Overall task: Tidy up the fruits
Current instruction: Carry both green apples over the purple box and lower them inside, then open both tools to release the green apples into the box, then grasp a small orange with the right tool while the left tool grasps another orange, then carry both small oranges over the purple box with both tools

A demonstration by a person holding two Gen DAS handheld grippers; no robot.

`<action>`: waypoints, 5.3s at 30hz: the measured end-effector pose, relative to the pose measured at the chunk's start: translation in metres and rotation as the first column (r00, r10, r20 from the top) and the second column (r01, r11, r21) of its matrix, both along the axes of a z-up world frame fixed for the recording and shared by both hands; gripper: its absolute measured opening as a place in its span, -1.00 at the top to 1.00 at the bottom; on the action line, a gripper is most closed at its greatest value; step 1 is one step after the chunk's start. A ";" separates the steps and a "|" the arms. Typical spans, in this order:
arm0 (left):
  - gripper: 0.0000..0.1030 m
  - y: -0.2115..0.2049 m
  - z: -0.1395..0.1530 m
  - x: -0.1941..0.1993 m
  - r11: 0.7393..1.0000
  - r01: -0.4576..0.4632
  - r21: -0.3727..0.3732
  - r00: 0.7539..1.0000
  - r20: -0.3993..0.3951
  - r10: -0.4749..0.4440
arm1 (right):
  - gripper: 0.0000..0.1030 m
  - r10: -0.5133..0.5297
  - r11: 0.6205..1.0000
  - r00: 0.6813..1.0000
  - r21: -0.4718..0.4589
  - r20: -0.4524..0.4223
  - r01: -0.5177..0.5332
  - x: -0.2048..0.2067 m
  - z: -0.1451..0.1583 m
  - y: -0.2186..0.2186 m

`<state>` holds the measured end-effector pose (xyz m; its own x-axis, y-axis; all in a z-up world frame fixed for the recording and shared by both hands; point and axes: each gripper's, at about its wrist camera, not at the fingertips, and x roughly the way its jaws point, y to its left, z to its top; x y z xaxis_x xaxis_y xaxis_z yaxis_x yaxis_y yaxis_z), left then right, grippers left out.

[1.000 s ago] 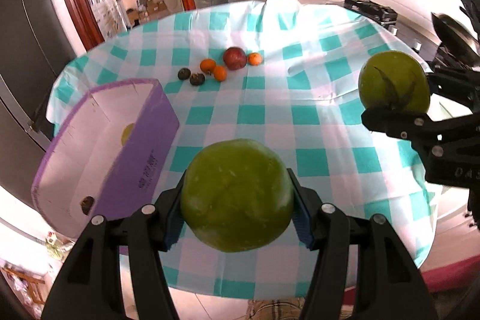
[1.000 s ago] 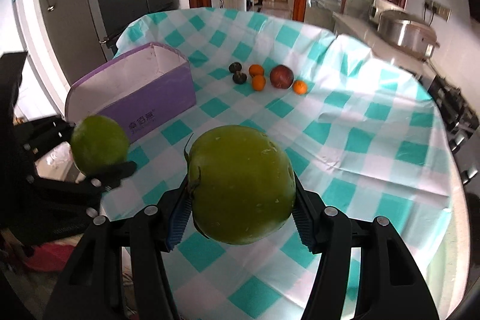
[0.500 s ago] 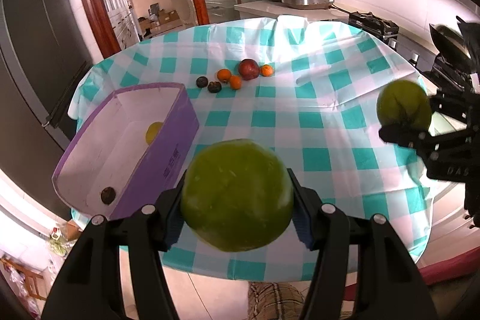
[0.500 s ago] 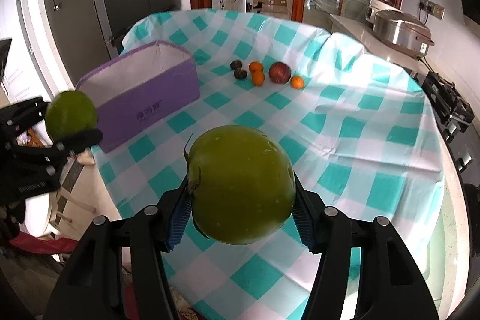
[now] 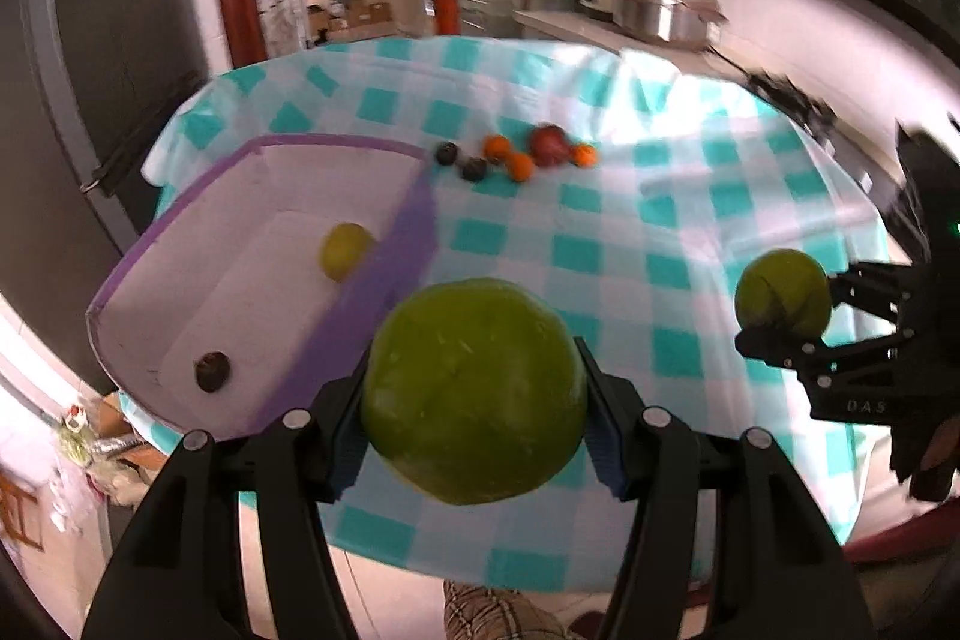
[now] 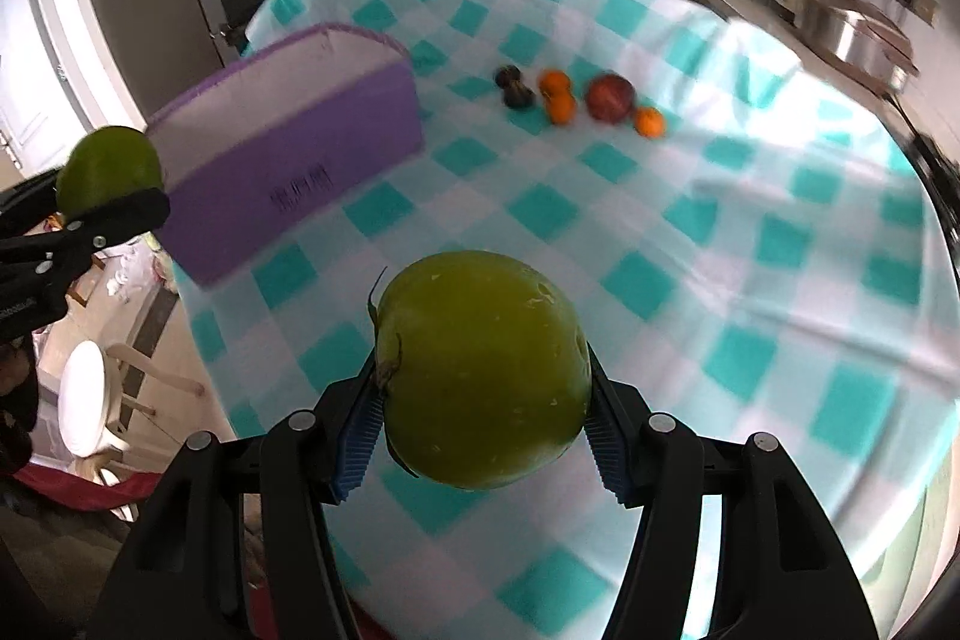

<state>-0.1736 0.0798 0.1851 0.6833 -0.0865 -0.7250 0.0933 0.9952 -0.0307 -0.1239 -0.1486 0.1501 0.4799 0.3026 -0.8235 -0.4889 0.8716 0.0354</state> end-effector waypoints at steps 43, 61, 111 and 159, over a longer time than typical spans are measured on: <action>-0.17 0.199 -0.134 0.190 0.975 -0.221 0.020 0.751 -0.634 0.184 | -0.26 0.262 0.898 0.867 -0.222 -0.423 -0.380 0.254 -0.128 0.404; -0.96 0.117 0.024 0.192 0.990 -0.143 -0.019 0.985 0.095 0.144 | -0.34 -0.213 0.970 0.976 0.132 0.039 0.206 0.283 -0.023 0.063; 0.35 -0.132 -0.162 0.304 0.996 0.064 0.062 0.976 -0.213 -0.049 | 0.28 -0.248 0.969 0.969 0.008 -0.021 0.248 0.344 -0.126 -0.038; 0.35 0.019 0.049 -0.020 0.995 0.070 -0.067 0.996 0.059 -0.066 | 0.27 -0.058 0.998 0.997 -0.029 0.052 0.059 -0.017 0.058 0.038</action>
